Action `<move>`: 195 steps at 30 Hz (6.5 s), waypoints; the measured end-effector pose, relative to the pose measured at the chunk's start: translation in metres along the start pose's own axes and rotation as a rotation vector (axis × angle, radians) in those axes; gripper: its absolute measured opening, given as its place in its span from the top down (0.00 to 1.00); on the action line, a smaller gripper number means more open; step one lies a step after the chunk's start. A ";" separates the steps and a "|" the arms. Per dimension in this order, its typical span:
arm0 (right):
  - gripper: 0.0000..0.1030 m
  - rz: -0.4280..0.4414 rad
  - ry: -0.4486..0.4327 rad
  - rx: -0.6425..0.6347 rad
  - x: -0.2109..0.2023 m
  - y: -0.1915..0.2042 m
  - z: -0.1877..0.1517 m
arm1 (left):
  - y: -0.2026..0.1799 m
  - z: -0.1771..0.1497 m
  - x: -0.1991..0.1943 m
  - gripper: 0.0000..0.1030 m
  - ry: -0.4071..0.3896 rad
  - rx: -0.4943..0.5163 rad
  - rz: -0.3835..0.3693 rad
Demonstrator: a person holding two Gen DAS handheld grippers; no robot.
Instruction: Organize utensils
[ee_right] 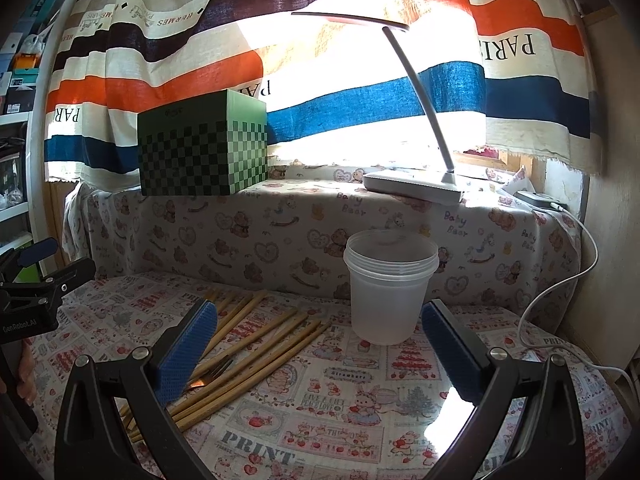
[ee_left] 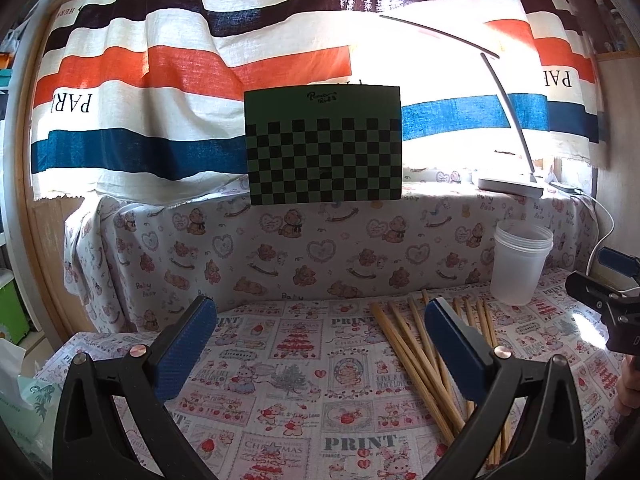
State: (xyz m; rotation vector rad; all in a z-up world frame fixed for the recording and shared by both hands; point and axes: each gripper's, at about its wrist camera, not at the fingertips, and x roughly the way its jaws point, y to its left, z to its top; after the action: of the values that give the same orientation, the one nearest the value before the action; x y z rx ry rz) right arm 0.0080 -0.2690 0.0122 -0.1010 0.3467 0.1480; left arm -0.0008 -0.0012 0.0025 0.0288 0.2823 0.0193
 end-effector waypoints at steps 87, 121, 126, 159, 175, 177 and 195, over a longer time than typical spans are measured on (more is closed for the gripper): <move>0.23 0.004 0.119 0.083 0.002 -0.007 -0.002 | 0.010 -0.002 0.008 0.00 0.057 -0.045 0.127; 0.89 -0.067 0.769 0.338 0.196 0.007 -0.007 | 0.010 0.022 0.057 0.09 0.330 -0.054 0.108; 0.92 -0.018 0.823 0.399 0.216 0.006 -0.005 | -0.008 0.036 0.128 0.49 0.618 -0.040 0.045; 0.94 0.022 0.218 0.190 0.021 -0.013 0.152 | -0.076 0.027 0.214 0.86 0.866 -0.145 -0.101; 0.94 -0.022 0.137 0.171 -0.011 -0.031 0.167 | -0.085 0.119 0.139 0.93 0.610 -0.130 -0.259; 0.94 -0.015 0.116 0.180 -0.018 -0.035 0.169 | -0.093 0.126 0.129 0.93 0.589 -0.101 -0.249; 0.94 -0.030 -0.041 0.231 -0.033 -0.076 0.175 | -0.103 0.206 0.065 0.94 0.225 -0.162 -0.283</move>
State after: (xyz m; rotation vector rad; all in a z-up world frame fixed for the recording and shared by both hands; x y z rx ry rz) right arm 0.0472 -0.3267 0.1931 0.1244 0.3193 0.0797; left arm 0.1210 -0.1077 0.1788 -0.1758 0.5069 -0.2366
